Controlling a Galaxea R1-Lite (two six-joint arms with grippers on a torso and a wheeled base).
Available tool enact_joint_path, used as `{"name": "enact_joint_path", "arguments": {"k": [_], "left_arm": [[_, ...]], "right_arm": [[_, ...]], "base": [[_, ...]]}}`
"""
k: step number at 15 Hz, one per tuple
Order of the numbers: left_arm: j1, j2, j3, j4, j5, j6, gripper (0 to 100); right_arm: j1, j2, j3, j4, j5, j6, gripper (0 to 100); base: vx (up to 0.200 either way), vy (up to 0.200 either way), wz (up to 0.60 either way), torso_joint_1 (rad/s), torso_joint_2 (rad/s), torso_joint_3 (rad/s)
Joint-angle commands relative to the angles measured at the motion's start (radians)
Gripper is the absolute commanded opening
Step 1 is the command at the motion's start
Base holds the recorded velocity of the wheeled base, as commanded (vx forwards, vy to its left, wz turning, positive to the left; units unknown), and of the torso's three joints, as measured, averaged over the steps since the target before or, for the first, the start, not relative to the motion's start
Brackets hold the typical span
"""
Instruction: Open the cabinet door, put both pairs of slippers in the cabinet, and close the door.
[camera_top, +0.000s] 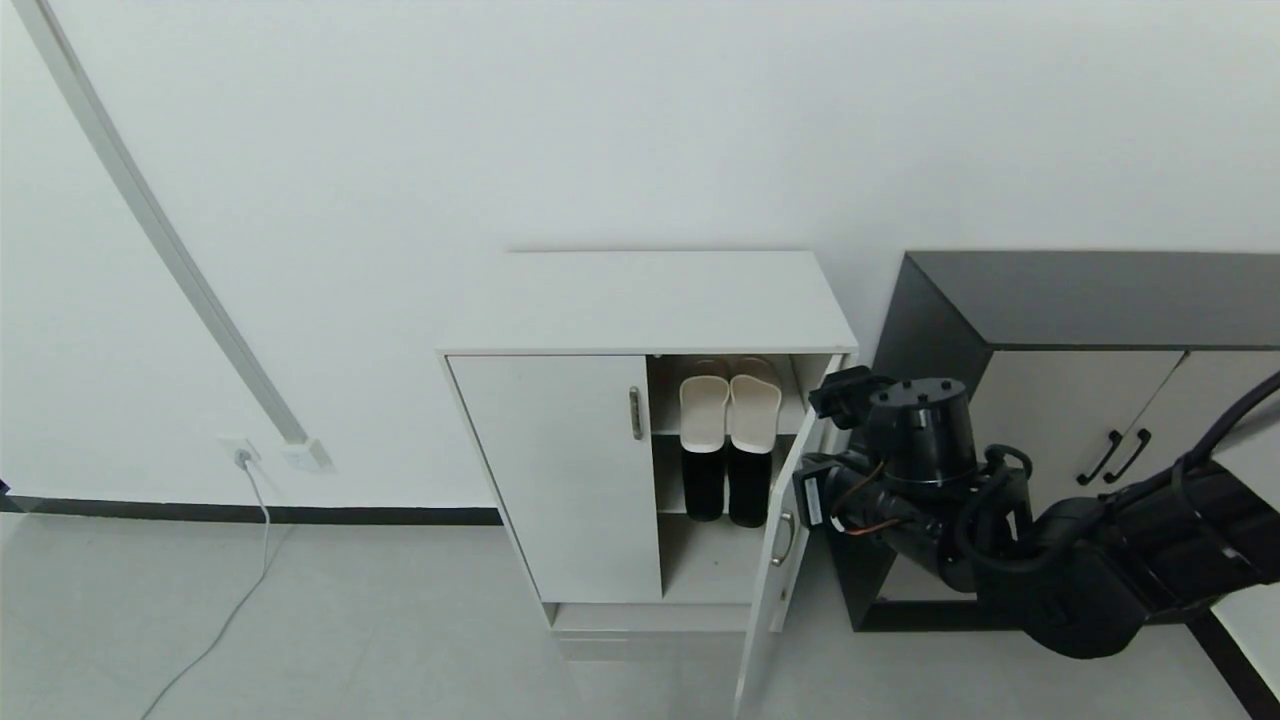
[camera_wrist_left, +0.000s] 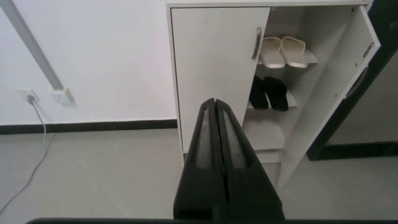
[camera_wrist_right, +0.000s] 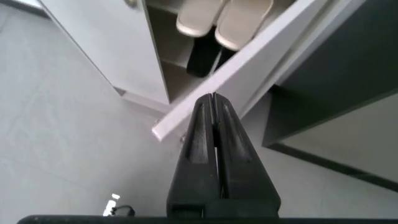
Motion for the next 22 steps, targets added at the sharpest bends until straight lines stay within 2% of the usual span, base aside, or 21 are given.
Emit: {"name": "enact_joint_path", "arguments": {"k": [1, 5, 10, 15, 18, 22], "left_arm": [[0.000, 0.000, 0.000, 0.000, 0.000, 0.000, 0], [0.000, 0.000, 0.000, 0.000, 0.000, 0.000, 0], [0.000, 0.000, 0.000, 0.000, 0.000, 0.000, 0], [0.000, 0.000, 0.000, 0.000, 0.000, 0.000, 0], [0.000, 0.000, 0.000, 0.000, 0.000, 0.000, 0], [0.000, 0.000, 0.000, 0.000, 0.000, 0.000, 0]], "right_arm": [[-0.001, 0.031, 0.012, -0.002, 0.001, 0.000, 0], [-0.001, 0.101, -0.003, -0.011, 0.002, 0.001, 0], [-0.001, 0.187, -0.104, -0.032, 0.005, 0.009, 0], [0.000, 0.310, -0.201, -0.213, 0.028, 0.015, 0], [-0.001, 0.315, -0.186, -0.311, 0.089, 0.095, 0], [-0.004, 0.247, -0.020, -0.414, 0.171, 0.098, 0]], "base": [[0.000, 0.000, 0.00, 0.000, 0.00, 0.000], [0.000, 0.000, 0.00, 0.000, 0.00, 0.000], [0.000, 0.000, 0.00, 0.000, 0.00, 0.000], [0.000, 0.000, 0.00, 0.000, 0.00, 0.000], [0.000, 0.000, 0.00, 0.000, 0.00, 0.000], [0.000, 0.000, 0.00, 0.000, 0.00, 0.000]]}}
